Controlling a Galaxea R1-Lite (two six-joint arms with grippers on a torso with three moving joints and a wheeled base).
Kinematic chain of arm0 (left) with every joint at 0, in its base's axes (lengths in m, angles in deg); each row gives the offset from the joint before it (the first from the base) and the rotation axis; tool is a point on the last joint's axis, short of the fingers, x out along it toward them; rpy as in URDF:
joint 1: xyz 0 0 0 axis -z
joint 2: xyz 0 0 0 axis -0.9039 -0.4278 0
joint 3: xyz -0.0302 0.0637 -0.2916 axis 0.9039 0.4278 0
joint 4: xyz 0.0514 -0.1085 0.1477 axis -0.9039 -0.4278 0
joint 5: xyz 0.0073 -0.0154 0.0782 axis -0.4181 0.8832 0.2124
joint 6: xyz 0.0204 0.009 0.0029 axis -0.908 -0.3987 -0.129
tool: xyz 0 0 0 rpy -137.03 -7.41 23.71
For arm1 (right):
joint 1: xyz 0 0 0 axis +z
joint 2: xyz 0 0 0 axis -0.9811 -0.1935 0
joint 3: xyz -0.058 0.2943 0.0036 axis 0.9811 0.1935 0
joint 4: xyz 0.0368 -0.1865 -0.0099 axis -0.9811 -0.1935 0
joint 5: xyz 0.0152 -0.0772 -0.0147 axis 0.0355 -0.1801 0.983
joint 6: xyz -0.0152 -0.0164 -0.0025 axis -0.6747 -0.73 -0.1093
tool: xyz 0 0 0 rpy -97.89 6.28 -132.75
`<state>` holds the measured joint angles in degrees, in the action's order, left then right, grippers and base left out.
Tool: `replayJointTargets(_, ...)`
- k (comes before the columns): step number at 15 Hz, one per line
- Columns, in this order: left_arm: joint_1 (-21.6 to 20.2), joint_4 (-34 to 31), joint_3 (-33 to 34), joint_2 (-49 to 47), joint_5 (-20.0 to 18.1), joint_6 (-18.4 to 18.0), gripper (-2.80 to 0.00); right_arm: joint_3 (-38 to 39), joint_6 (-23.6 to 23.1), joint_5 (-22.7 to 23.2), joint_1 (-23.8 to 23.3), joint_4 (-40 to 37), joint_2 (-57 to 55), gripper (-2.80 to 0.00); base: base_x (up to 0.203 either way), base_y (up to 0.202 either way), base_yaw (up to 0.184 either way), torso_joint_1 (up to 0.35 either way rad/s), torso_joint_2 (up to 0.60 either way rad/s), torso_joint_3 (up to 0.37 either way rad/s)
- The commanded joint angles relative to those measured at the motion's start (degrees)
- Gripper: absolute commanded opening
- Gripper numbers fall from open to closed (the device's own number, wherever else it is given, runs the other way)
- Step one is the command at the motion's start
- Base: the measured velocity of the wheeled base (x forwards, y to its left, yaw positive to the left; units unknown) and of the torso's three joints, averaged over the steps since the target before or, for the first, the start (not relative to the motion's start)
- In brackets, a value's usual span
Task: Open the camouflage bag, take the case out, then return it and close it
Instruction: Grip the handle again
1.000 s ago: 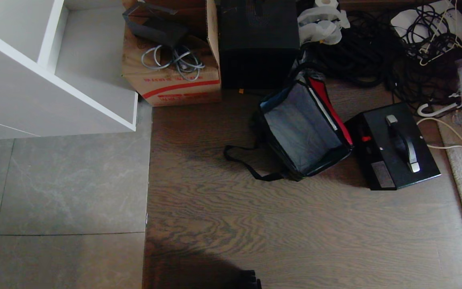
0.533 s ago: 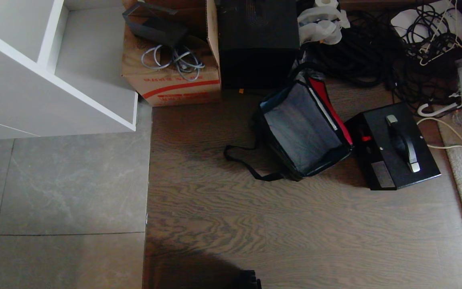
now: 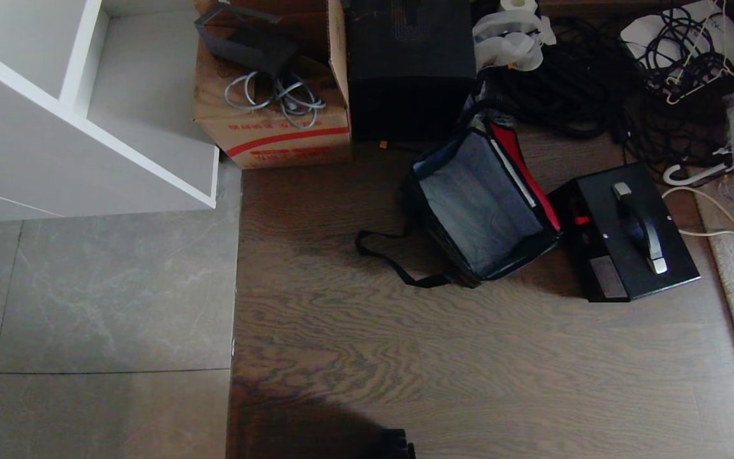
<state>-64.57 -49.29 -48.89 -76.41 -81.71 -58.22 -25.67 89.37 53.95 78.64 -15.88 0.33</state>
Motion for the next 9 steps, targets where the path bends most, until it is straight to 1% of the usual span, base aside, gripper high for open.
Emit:
replayJointTargets(1, -0.01, 0.04, 0.62, 0.0, 0.08, 0.05, -2.8, 0.09, 0.0, 0.02, 0.03, -0.07, 0.35, -2.8, 0.0, 0.0, 0.0, 0.0, 0.0, 0.0)
replayJointTargets(9, -0.01, 0.04, 0.62, 0.0, 0.08, 0.05, -2.8, 0.09, 0.0, -0.07, 0.03, -0.07, 0.35, -2.8, 0.0, 0.0, 0.0, 0.0, 0.0, 0.0)
